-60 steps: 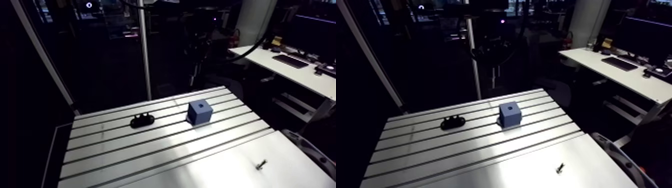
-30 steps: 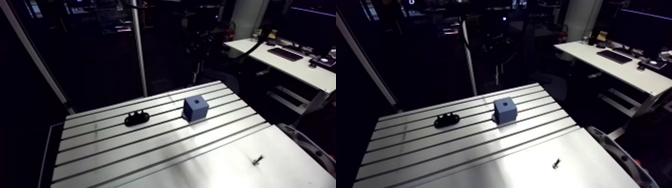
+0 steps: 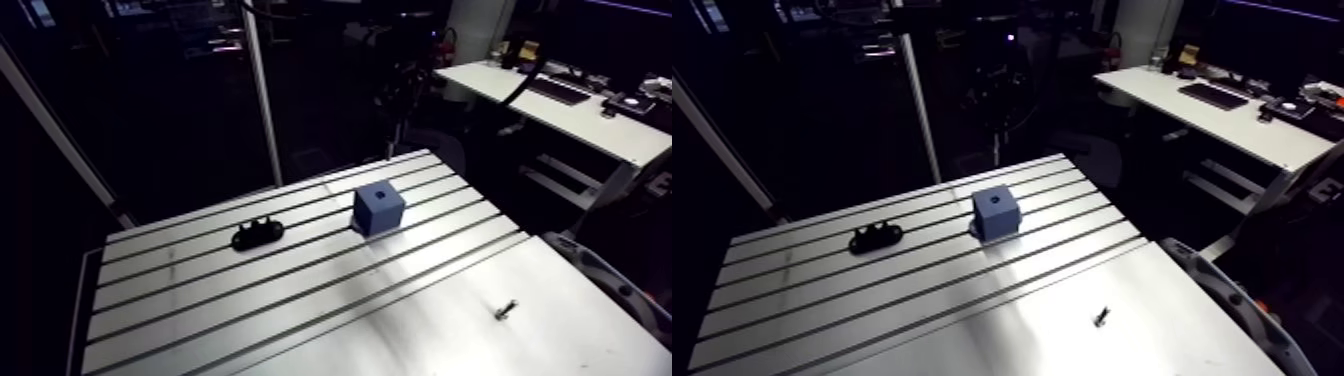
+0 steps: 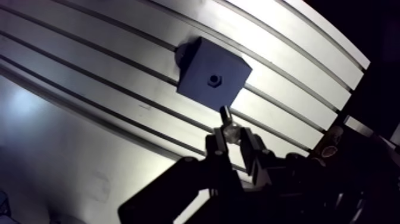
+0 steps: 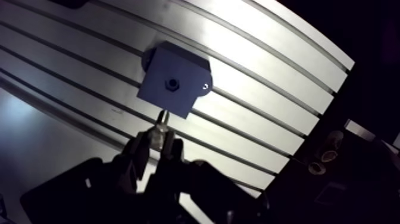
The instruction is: Pick up the M10 bolt and insert it into the hex recess until seated.
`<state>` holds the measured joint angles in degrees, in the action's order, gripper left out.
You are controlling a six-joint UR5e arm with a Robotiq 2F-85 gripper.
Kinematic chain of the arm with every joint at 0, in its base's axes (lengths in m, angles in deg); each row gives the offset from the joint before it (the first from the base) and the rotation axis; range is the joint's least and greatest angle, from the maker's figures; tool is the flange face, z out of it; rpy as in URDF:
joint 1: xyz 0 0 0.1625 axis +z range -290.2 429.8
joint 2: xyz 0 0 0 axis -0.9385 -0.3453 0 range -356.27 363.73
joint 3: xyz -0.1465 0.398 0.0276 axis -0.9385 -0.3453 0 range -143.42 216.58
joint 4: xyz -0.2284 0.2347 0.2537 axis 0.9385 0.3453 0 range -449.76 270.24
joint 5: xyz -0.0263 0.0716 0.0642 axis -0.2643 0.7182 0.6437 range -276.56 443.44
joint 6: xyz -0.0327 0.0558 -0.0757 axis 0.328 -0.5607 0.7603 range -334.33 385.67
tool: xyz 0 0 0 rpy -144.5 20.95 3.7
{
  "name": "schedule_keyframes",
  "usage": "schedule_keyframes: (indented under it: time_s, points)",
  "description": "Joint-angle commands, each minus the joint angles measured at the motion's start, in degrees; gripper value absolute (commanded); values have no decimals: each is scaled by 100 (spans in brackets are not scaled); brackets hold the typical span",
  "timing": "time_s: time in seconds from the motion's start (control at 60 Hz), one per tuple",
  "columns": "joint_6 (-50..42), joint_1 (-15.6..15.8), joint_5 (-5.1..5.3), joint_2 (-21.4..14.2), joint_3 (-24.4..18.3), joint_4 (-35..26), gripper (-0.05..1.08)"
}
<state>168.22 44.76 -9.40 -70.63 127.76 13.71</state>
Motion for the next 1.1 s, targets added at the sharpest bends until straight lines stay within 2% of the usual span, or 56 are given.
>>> schedule_keyframes:
  time_s: [0.017,0.15,0.383,0.583,0.667,0.85,1.1]
  points:
    - [42,-28,8,117,18,37,85]
    - [40,-18,16,212,49,109,85]
    - [50,-28,9,273,294,592,85]
    - [41,-38,16,312,342,696,86]
    - [41,-30,34,312,359,696,86]
    - [32,-28,164,312,377,689,86]
    - [32,-20,166,330,394,688,86]
